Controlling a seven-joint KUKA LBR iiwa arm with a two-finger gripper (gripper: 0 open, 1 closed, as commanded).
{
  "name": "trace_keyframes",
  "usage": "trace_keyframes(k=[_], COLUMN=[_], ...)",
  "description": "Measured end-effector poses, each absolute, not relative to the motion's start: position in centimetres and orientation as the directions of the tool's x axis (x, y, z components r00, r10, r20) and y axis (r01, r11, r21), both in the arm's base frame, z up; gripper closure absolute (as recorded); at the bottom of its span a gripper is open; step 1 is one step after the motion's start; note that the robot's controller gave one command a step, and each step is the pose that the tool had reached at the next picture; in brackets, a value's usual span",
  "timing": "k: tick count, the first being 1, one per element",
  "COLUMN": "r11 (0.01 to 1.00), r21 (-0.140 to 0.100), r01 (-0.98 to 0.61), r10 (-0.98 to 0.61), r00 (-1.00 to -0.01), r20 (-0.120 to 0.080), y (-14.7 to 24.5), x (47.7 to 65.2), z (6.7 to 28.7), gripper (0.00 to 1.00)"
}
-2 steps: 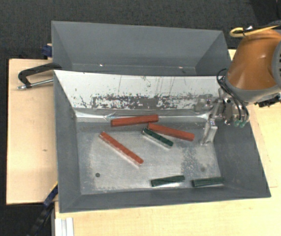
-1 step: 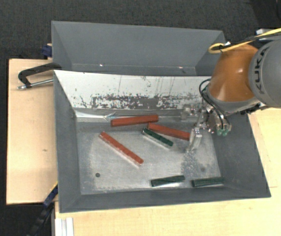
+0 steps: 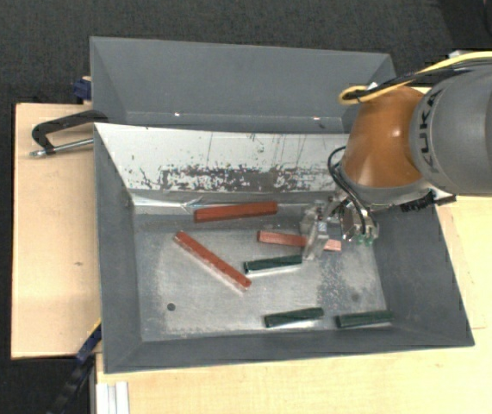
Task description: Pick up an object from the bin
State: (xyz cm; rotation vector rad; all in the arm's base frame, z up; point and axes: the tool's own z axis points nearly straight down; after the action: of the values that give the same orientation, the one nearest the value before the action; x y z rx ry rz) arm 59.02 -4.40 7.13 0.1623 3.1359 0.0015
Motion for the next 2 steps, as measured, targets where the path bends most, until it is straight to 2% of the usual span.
trace_keyframes(k=[1,2], r11=[0.995,0.998], r21=[0.001,0.001], r01=[0.103,0.066], r10=[0.103,0.066], r00=[-0.995,-0.998], r20=[-0.001,-0.001], y=[-4.4,-5.7], x=[59.0,58.1], z=[7.1,7.1], gripper=[1.0,1.0])
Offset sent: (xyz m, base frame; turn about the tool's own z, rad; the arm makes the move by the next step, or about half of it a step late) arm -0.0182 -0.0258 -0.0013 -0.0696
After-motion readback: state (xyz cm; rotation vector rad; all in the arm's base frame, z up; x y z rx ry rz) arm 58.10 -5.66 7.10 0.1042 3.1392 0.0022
